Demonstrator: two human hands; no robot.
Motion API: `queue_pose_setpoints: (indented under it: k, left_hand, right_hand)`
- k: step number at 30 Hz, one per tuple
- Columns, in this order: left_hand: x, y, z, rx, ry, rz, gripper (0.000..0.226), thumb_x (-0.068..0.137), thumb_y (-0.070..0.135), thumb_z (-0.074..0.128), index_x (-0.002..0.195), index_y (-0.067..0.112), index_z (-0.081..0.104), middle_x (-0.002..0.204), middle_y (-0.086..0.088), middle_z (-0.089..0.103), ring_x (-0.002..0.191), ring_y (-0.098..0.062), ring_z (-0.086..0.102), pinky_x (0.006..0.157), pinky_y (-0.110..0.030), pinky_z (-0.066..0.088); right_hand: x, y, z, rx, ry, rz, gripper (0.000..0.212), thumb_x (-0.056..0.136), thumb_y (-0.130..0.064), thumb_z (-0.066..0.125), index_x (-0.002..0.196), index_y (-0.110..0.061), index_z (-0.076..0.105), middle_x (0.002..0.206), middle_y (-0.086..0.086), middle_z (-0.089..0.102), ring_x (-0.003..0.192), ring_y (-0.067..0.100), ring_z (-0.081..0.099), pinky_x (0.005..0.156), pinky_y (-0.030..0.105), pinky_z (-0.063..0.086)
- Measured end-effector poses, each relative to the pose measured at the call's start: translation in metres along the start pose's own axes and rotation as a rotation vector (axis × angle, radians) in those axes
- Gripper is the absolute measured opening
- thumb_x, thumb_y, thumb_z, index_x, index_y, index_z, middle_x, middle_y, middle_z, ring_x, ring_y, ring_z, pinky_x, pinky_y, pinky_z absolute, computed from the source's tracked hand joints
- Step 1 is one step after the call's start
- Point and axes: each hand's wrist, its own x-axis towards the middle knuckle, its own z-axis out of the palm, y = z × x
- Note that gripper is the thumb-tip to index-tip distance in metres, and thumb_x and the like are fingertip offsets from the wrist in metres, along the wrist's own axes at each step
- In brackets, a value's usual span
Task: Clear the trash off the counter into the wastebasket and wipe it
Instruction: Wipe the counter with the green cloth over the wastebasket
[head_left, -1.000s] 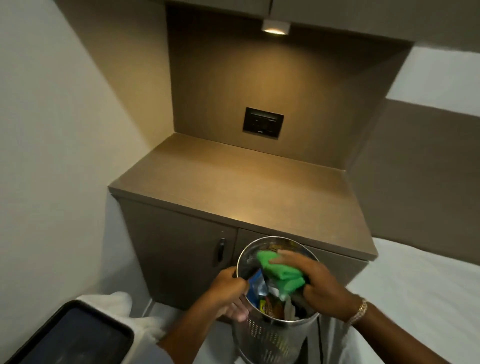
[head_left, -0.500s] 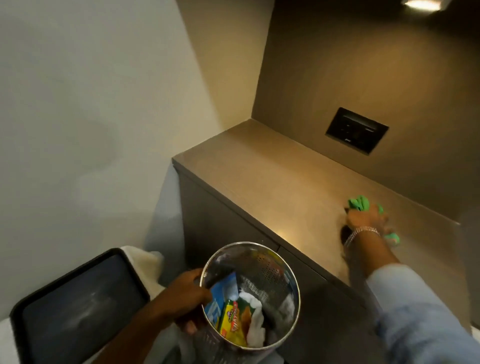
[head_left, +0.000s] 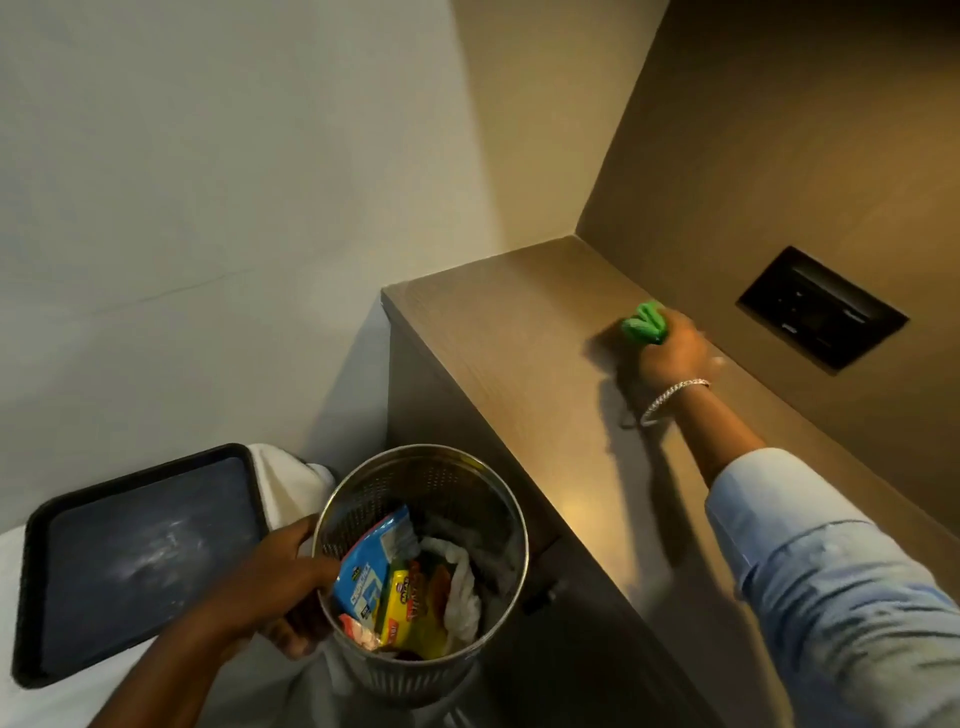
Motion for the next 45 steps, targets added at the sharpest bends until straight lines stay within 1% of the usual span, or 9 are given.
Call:
queue_pose_setpoints:
  k: [5,11,15,19,24,28,37,42,45]
  left_hand:
    - [0.015,-0.006,-0.002,-0.102,0.108,-0.017,0.058,0.091,0.009,0.059,0.143,0.016,0.034,0.064,-0.02,0.071,0.041,-0.022,0.059,0.036,-0.027,0.049]
    - [0.023,0.003,0.0,-0.136,0.161,-0.008,0.065,0.089,0.006,0.059,0.145,0.021,0.03,0.064,-0.019,0.072,0.042,-0.023,0.061,0.038,-0.029,0.051]
    - [0.019,0.004,0.011,-0.144,0.185,-0.028,0.066,0.088,0.008,0.06,0.143,0.032,0.032,0.061,-0.018,0.074,0.044,-0.027,0.063,0.042,-0.032,0.054]
    - [0.007,0.002,0.022,-0.124,0.207,-0.009,0.051,0.089,0.008,0.058,0.134,0.029,0.044,0.062,-0.023,0.073,0.043,-0.03,0.064,0.042,-0.032,0.055]
    - [-0.015,-0.01,0.041,-0.077,0.215,-0.008,0.047,0.091,0.011,0.059,0.133,0.027,0.044,0.057,-0.021,0.071,0.04,-0.028,0.062,0.038,-0.03,0.052]
    - [-0.031,-0.021,0.065,-0.035,0.146,0.018,0.028,0.089,0.009,0.061,0.109,0.026,0.054,0.055,-0.019,0.07,0.038,-0.031,0.06,0.038,-0.031,0.049]
    - [-0.043,-0.071,0.13,0.066,-0.149,0.092,0.028,0.082,0.008,0.062,0.107,0.021,0.06,0.052,-0.018,0.068,0.036,-0.028,0.056,0.039,-0.028,0.048]
    - [-0.05,-0.104,0.174,0.161,-0.215,0.165,0.05,0.078,0.017,0.061,0.123,0.039,0.055,0.099,-0.02,0.074,0.088,-0.042,0.07,0.077,-0.054,0.06]
    - [-0.044,-0.128,0.197,0.191,-0.183,0.178,0.045,0.08,0.024,0.062,0.122,0.037,0.056,0.104,-0.017,0.074,0.094,-0.041,0.07,0.083,-0.056,0.058]
  right_hand:
    - [0.005,0.028,0.01,-0.17,-0.098,0.338,0.053,0.079,-0.024,0.059,0.131,-0.024,0.048,0.141,0.021,0.044,0.13,0.044,0.039,0.112,0.053,0.029]
    - [0.003,-0.095,0.08,0.149,-0.363,-0.3,0.048,0.08,-0.006,0.049,0.124,-0.021,0.06,0.135,0.012,0.059,0.124,0.032,0.053,0.11,0.044,0.04]
    - [-0.007,-0.162,0.112,0.255,-0.706,-0.526,0.045,0.081,0.012,0.043,0.117,-0.003,0.066,0.13,0.019,0.061,0.117,0.026,0.057,0.1,0.022,0.041]
    - [-0.003,-0.128,0.085,0.176,-0.809,-0.539,0.033,0.086,0.005,0.052,0.11,-0.009,0.071,0.137,0.012,0.058,0.121,0.024,0.055,0.108,0.03,0.04]
    - [-0.025,-0.032,0.004,0.061,-0.818,-0.44,0.027,0.09,-0.002,0.052,0.107,-0.007,0.072,0.127,0.012,0.065,0.113,0.026,0.061,0.104,0.046,0.047]
    - [-0.084,0.049,-0.049,0.144,-0.8,-0.253,0.03,0.091,0.004,0.047,0.11,-0.002,0.069,0.139,0.013,0.055,0.12,0.028,0.055,0.101,0.041,0.049]
    - [-0.288,0.161,-0.134,0.243,-0.418,0.2,0.033,0.087,0.005,0.05,0.111,-0.005,0.07,0.138,0.01,0.057,0.125,0.023,0.053,0.11,0.043,0.041]
    - [-0.389,0.127,-0.126,0.366,-0.164,0.27,0.038,0.083,0.013,0.048,0.11,-0.001,0.07,0.127,0.017,0.064,0.113,0.021,0.061,0.095,0.029,0.05]
    - [-0.44,0.114,-0.073,0.518,-0.173,0.275,0.035,0.084,0.01,0.05,0.107,-0.005,0.072,0.118,0.012,0.07,0.106,0.016,0.066,0.092,0.018,0.052]
